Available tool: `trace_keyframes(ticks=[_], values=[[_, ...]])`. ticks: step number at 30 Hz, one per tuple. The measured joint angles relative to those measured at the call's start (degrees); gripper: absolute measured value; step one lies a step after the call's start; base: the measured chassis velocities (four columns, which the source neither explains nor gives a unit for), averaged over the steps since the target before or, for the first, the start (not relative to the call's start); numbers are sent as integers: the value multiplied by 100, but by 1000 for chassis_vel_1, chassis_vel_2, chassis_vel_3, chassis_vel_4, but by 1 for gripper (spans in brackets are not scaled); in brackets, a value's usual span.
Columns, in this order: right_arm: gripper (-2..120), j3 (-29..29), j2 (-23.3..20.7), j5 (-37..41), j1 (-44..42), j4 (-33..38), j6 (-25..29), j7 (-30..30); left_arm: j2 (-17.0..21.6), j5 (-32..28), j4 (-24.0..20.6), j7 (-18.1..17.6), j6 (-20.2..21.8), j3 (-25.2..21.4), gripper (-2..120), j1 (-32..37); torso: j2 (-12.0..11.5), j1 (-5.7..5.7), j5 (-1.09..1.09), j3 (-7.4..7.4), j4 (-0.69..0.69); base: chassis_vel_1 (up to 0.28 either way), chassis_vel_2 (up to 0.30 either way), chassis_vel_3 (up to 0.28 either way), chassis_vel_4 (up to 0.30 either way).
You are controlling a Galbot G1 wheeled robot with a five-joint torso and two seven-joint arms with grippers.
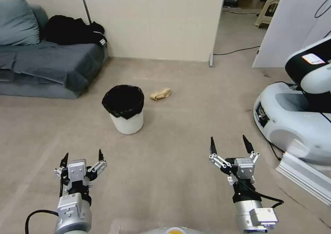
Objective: Pick up the trash bin, then pick up the garbage from the floor and place it into the trash bin.
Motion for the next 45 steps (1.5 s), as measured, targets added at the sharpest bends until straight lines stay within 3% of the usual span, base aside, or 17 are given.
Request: trace_keyframes(ticks=[35, 45], values=[[100, -24, 0, -25, 26, -67, 51, -32, 22, 13, -17, -41, -28, -13, 99, 13, 0, 0, 0, 0, 1, -220, 227, 223, -221], [100, -7, 0, -112, 62, -120, 336, -69, 9, 13, -17, -49, -32, -20, 99, 10, 0, 1, -3, 1, 0, -169, 179, 174, -167]])
